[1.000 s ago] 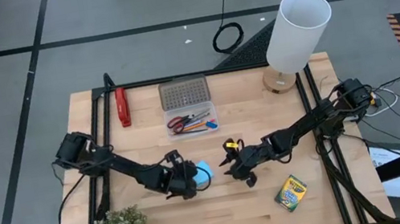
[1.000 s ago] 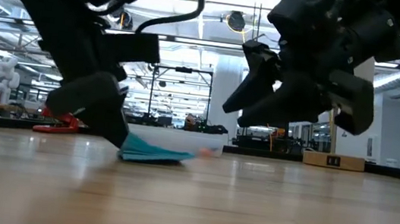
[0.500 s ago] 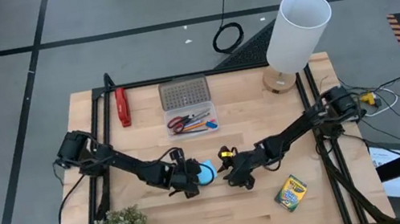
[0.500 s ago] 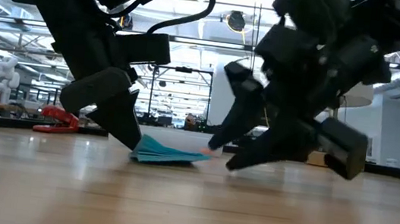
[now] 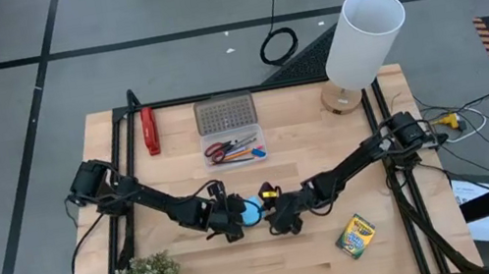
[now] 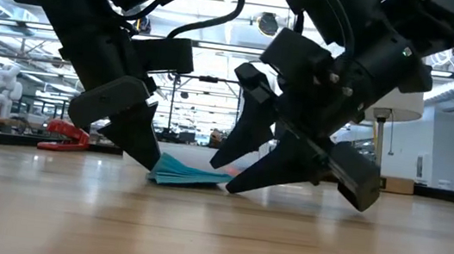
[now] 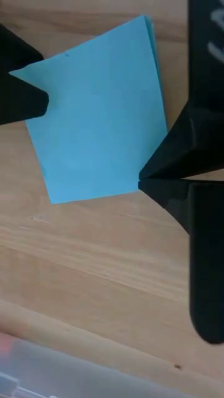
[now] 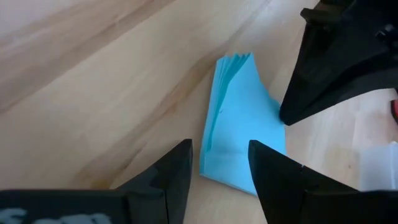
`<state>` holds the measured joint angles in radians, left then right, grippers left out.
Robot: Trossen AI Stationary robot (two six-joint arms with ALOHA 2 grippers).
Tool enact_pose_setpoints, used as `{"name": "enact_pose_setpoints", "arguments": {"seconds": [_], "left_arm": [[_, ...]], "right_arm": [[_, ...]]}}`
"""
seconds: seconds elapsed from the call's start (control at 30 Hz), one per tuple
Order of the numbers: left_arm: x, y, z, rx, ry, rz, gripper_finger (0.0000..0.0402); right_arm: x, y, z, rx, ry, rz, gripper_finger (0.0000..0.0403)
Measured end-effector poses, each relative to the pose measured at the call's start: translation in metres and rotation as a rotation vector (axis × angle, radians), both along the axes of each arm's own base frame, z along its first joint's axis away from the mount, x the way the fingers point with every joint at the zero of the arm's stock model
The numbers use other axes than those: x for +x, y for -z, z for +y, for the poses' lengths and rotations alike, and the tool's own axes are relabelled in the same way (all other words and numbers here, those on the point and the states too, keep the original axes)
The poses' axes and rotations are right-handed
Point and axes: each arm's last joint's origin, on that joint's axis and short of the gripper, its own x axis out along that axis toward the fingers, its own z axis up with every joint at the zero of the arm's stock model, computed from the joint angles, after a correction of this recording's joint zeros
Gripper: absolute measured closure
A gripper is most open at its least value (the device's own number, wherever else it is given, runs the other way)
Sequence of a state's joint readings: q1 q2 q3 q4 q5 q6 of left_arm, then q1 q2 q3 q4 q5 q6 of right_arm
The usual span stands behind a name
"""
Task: Pack school essentials
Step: Put the blue sticky note into the black supply box
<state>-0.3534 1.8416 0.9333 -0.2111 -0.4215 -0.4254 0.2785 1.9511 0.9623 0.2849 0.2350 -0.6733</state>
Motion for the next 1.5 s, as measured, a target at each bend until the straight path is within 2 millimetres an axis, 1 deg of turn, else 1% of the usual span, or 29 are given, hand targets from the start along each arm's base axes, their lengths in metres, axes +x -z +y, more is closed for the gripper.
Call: {"name": "enact_pose_setpoints", "arguments": {"seconds": [0.17,0.33,0.43,0.63,0.73,0.83,0.93,1.0,1.07,1.13,1.27,1.37,1.43,1.5], "left_arm": [[0.0,0.0,0.0,-0.002,-0.001,0.0,0.0384],[0.0,0.0,0.0,-0.003,0.0,0.001,0.0397],[0.0,0.0,0.0,-0.004,0.0,0.001,0.0397],[-0.001,-0.003,0.0,-0.005,-0.001,-0.006,0.0367],[-0.003,-0.012,-0.001,-0.025,0.012,-0.012,0.0351],[-0.007,-0.031,-0.005,-0.047,0.026,-0.072,0.0335],[-0.011,-0.048,-0.012,-0.051,0.038,-0.145,0.0319],[-0.015,-0.058,-0.022,-0.035,0.065,-0.206,0.0309],[-0.015,-0.066,-0.035,-0.005,0.118,-0.287,0.0297],[-0.017,-0.069,-0.048,0.061,0.173,-0.336,0.0279],[-0.017,-0.065,-0.065,0.198,0.218,-0.401,0.0231],[-0.013,-0.056,-0.071,0.247,0.223,-0.42,0.0188],[-0.011,-0.049,-0.07,0.284,0.222,-0.405,0.0163],[-0.005,-0.043,-0.068,0.295,0.21,-0.411,0.0143]], "right_arm": [[-0.002,0.001,0.002,-0.048,-0.014,0.011,0.0275],[-0.002,0.001,0.003,-0.058,-0.026,0.016,0.0317],[-0.003,0.001,0.004,-0.059,-0.029,0.016,0.0344],[-0.004,0.0,0.009,-0.077,-0.057,0.012,0.0387],[-0.006,-0.003,0.012,-0.09,-0.063,0.006,0.0396],[-0.009,-0.009,0.012,-0.109,-0.054,0.006,0.0396],[-0.012,-0.019,0.013,-0.1,-0.041,-0.005,0.0395],[-0.012,-0.026,0.013,-0.083,-0.031,-0.02,0.0395],[-0.015,-0.031,0.013,-0.064,-0.025,-0.005,0.0395],[-0.017,-0.039,0.012,-0.031,-0.014,-0.016,0.0395],[-0.022,-0.054,0.01,0.01,0.019,-0.032,0.0395],[-0.026,-0.066,0.009,0.039,0.04,-0.044,0.0394],[-0.027,-0.073,0.009,0.054,0.048,-0.061,0.0394],[-0.03,-0.077,0.008,0.07,0.058,-0.07,0.0394]]}}
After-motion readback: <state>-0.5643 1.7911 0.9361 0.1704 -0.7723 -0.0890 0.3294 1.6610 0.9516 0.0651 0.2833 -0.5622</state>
